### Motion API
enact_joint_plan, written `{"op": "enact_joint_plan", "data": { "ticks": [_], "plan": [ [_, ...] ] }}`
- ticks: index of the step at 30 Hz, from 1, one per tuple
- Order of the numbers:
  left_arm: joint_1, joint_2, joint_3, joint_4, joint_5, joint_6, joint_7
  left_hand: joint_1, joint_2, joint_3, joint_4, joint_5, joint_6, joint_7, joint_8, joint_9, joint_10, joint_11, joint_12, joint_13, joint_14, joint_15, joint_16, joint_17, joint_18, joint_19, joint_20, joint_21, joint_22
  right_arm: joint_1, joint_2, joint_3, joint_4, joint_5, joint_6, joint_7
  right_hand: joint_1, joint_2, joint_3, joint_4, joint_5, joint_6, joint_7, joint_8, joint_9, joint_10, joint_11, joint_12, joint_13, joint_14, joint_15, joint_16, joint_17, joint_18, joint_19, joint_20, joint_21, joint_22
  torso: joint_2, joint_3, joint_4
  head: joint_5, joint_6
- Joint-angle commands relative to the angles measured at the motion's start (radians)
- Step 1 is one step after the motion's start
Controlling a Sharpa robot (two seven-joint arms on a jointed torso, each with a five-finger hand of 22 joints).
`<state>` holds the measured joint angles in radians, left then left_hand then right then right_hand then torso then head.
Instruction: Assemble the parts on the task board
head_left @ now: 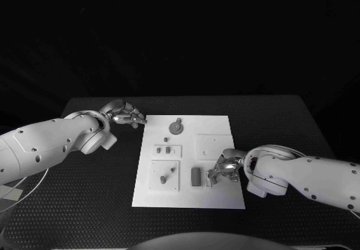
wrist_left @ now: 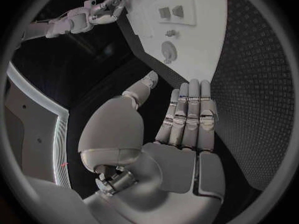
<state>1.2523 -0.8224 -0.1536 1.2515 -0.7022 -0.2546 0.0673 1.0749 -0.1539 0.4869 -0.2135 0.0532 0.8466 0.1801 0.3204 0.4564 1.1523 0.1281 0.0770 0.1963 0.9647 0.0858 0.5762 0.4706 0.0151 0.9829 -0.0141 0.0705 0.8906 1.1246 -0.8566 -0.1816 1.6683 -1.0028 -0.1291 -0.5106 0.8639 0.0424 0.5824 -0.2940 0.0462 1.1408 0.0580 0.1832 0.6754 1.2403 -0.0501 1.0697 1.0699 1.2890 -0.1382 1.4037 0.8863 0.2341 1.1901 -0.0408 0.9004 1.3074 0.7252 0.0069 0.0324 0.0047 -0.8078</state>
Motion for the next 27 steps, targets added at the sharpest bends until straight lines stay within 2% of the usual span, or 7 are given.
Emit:
{"op": "enact_joint_plan", "data": {
  "ticks": [1, 9, 16, 27],
  "plan": [
    [0.001, 0.001, 0.000, 0.003, -0.003, 0.010, 0.004, -0.003, -0.002, -0.001, 0.007, -0.003, 0.007, -0.001, 0.003, -0.002, 0.007, 0.003, -0.005, 0.001, 0.004, -0.001, -0.007, 0.002, 0.015, -0.002, 0.001, 0.002, -0.001, -0.001, 0.003, 0.000, -0.002, 0.015, -0.019, -0.009, 0.018, 0.030, 0.003, 0.003, 0.006, 0.010, 0.003, 0.006, -0.001, 0.007, 0.001, 0.006, -0.001, 0.000, -0.005, 0.004, 0.002, 0.028, 0.006, 0.004, 0.006, 0.020, 0.000, 0.0006, 0.0003, -0.001, 0.001],
    [0.001, 0.002, 0.000, 0.002, -0.003, 0.011, 0.004, -0.003, -0.002, -0.001, 0.008, -0.003, 0.007, -0.001, 0.003, -0.002, 0.007, 0.003, -0.005, 0.001, 0.004, -0.001, -0.007, 0.002, 0.015, -0.002, 0.001, 0.002, -0.001, -0.001, 0.015, 0.000, -0.014, 0.020, -0.020, -0.008, 0.015, 0.030, 0.002, 0.002, 0.006, 0.010, 0.003, 0.006, -0.002, 0.008, 0.001, 0.006, 0.000, 0.000, -0.005, 0.005, 0.002, 0.028, 0.005, 0.004, 0.007, 0.020, 0.000, 0.0003, 0.0005, -0.002, 0.003],
    [0.001, 0.000, 0.000, 0.002, -0.003, 0.011, 0.004, -0.003, -0.002, -0.001, 0.008, -0.003, 0.007, -0.001, 0.003, -0.002, 0.007, 0.003, -0.005, 0.001, 0.004, -0.001, -0.008, 0.003, 0.015, -0.002, 0.001, 0.002, -0.001, -0.004, 0.022, -0.001, -0.016, 0.027, 0.015, -0.013, 0.013, 0.026, 0.000, 0.002, 0.006, 0.009, 0.003, 0.006, -0.003, 0.008, 0.001, 0.007, 0.000, 0.000, -0.005, 0.005, 0.002, 0.028, 0.005, 0.004, 0.008, 0.020, 0.000, 0.0001, 0.0005, -0.001, -0.001],
    [0.001, -0.001, 0.000, 0.003, -0.003, 0.011, 0.004, -0.003, -0.002, -0.001, 0.008, -0.003, 0.007, -0.001, 0.003, -0.002, 0.007, 0.003, -0.006, 0.001, 0.004, -0.001, -0.008, 0.004, 0.015, -0.002, 0.001, 0.002, -0.001, -0.006, 0.024, -0.001, -0.009, 0.022, 0.018, -0.015, 0.013, 0.023, 0.000, 0.002, 0.006, 0.009, 0.003, 0.006, -0.004, 0.008, 0.001, 0.006, 0.000, -0.001, -0.005, 0.006, 0.002, 0.028, 0.004, 0.004, 0.008, 0.020, 0.000, 0.0001, 0.0007, -0.001, -0.005]
  ]
}}
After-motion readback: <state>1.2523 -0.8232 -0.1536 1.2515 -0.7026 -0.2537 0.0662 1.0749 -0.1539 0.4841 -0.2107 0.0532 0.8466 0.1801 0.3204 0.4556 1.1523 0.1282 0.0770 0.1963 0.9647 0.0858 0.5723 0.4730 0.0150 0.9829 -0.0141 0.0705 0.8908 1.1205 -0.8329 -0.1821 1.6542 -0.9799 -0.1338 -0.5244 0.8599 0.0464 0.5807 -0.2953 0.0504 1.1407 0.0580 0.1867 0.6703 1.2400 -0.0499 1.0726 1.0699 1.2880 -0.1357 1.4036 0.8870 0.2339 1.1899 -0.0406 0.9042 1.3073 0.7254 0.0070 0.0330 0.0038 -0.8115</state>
